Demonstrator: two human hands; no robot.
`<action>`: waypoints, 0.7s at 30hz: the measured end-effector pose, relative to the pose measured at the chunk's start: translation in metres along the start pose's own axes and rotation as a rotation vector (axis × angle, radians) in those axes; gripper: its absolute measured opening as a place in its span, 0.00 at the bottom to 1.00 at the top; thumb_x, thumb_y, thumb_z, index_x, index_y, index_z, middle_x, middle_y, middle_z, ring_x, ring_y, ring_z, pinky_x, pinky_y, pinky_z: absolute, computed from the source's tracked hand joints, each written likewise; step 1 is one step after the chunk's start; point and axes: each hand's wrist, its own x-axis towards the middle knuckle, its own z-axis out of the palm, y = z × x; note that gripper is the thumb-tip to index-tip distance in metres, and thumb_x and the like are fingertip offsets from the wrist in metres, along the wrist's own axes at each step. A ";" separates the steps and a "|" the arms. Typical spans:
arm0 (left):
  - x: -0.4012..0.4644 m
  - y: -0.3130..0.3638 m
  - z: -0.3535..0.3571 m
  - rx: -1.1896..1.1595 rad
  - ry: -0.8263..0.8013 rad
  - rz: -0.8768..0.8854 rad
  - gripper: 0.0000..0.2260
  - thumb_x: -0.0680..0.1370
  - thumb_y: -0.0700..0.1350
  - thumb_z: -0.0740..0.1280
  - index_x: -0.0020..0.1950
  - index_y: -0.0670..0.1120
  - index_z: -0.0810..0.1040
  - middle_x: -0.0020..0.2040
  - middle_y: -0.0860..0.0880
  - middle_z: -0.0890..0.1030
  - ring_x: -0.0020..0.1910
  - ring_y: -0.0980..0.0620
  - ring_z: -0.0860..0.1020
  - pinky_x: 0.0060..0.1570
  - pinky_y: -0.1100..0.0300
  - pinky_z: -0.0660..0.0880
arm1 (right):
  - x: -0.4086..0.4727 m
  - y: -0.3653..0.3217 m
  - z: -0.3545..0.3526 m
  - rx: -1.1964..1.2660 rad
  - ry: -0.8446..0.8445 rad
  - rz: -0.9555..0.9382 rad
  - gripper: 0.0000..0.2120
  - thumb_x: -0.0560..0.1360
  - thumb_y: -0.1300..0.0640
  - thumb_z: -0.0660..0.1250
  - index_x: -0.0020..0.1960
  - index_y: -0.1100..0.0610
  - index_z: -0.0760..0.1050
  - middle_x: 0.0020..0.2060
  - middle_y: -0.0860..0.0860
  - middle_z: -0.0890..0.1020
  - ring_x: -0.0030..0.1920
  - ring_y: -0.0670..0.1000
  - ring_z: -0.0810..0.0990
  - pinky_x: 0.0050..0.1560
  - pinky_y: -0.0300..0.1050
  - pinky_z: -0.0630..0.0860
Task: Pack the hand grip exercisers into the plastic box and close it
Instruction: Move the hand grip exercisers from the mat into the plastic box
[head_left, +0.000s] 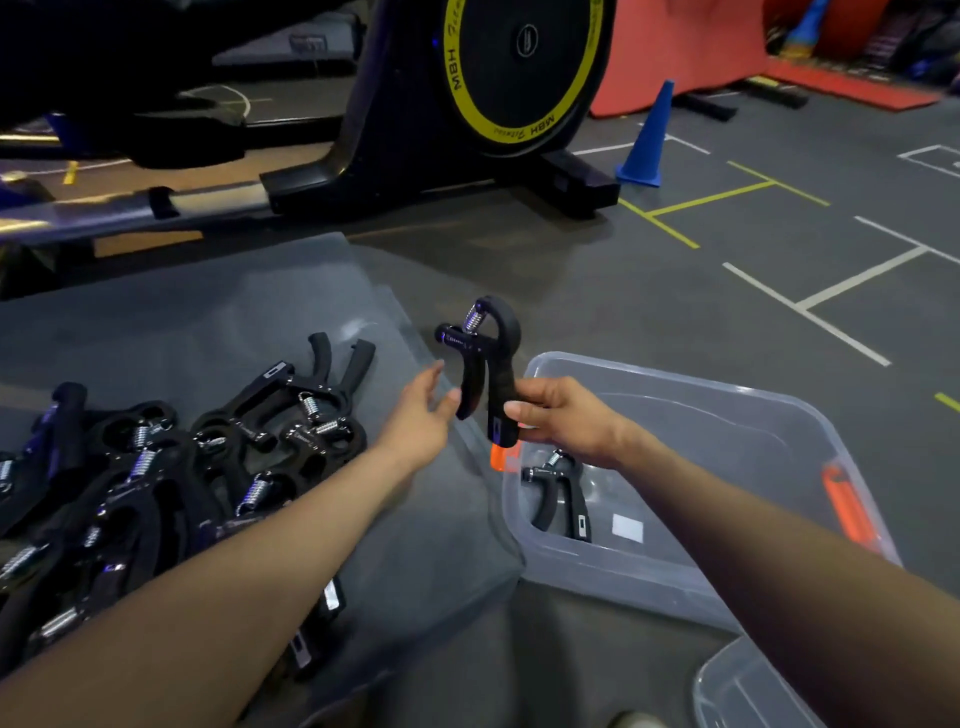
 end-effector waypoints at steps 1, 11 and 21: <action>0.002 0.003 0.008 -0.021 -0.031 0.018 0.21 0.81 0.40 0.58 0.73 0.42 0.62 0.69 0.44 0.70 0.69 0.50 0.68 0.66 0.63 0.62 | -0.003 0.003 -0.005 0.058 -0.012 0.027 0.11 0.79 0.66 0.57 0.57 0.60 0.76 0.44 0.53 0.79 0.41 0.42 0.81 0.48 0.33 0.79; 0.022 0.006 0.080 -0.187 0.004 -0.043 0.08 0.76 0.40 0.67 0.53 0.41 0.80 0.40 0.46 0.79 0.38 0.51 0.75 0.47 0.55 0.73 | -0.021 0.028 -0.045 0.245 0.427 0.050 0.17 0.75 0.67 0.64 0.63 0.61 0.72 0.47 0.56 0.81 0.47 0.52 0.81 0.51 0.45 0.79; 0.021 0.001 0.111 -0.141 -0.103 -0.014 0.13 0.76 0.41 0.68 0.60 0.44 0.79 0.47 0.47 0.82 0.46 0.50 0.79 0.60 0.54 0.75 | -0.015 0.049 -0.039 -0.129 0.800 0.049 0.19 0.69 0.69 0.70 0.59 0.58 0.78 0.43 0.52 0.81 0.46 0.57 0.82 0.52 0.53 0.80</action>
